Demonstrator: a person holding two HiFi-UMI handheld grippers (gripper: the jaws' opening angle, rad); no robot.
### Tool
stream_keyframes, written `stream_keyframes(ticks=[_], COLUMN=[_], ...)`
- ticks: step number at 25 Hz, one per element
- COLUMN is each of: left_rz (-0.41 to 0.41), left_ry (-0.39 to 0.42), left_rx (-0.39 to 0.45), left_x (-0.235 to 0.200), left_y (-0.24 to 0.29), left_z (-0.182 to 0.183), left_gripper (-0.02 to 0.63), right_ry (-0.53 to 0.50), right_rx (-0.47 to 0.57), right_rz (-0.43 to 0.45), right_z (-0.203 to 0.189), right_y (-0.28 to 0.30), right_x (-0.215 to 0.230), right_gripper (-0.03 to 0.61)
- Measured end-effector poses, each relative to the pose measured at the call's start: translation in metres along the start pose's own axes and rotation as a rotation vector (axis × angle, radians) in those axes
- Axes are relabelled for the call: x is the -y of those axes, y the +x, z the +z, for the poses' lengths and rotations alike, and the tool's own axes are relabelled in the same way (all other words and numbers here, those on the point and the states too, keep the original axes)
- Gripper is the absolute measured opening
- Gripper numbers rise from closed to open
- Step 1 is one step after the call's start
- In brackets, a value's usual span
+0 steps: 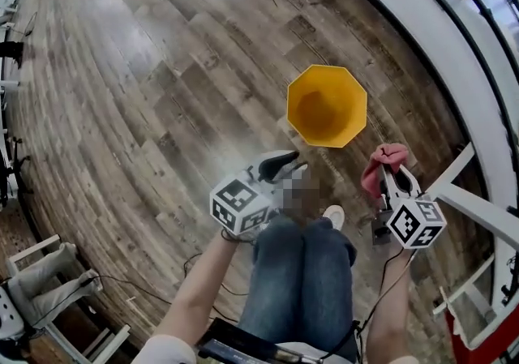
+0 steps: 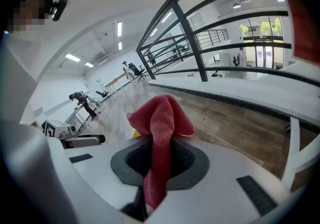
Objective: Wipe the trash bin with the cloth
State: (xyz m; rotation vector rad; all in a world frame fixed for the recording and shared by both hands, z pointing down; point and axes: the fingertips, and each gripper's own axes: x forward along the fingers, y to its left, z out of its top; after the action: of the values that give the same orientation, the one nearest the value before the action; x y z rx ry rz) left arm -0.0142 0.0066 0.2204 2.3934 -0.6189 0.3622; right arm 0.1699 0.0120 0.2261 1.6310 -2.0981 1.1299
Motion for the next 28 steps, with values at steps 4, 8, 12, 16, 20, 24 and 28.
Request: stream_keyframes(ticks=[4, 8, 12, 16, 20, 24, 28], left_rz=[0.001, -0.022, -0.025, 0.015, 0.073, 0.086, 0.145], left_ry=[0.187, 0.47, 0.81, 1.13, 1.366, 1.533, 1.646], left_rx=[-0.001, -0.013, -0.061, -0.236, -0.407, -0.509, -0.526], left_x=[-0.037, -0.055, -0.056, -0.07, -0.089, -0.097, -0.101], left_y=[0.023, 0.039, 0.046, 0.057, 0.07, 0.089, 0.104], left_z=[-0.025, -0.038, -0.038, -0.055, -0.072, -0.09, -0.095], left_gripper=[0.157, 0.221, 0.247, 0.25, 0.25, 0.249, 0.249], right_ry=[-0.029, -0.07, -0.113, -0.139, -0.141, -0.163, -0.162], right_rx=[0.059, 0.134, 0.236, 0.328, 0.377, 0.384, 0.36], right_rz=[0.017, 0.028, 0.048, 0.057, 0.093, 0.115, 0.149], right_z=[-0.02, -0.031, -0.021, -0.017, -0.023, -0.042, -0.067], right_y=[0.045, 0.079, 0.099, 0.103, 0.104, 0.098, 0.098], right_x=[0.033, 0.059, 0.076, 0.085, 0.081, 0.075, 0.071], right_gripper=[0.051, 0.051, 0.051, 0.051, 0.051, 0.051, 0.051])
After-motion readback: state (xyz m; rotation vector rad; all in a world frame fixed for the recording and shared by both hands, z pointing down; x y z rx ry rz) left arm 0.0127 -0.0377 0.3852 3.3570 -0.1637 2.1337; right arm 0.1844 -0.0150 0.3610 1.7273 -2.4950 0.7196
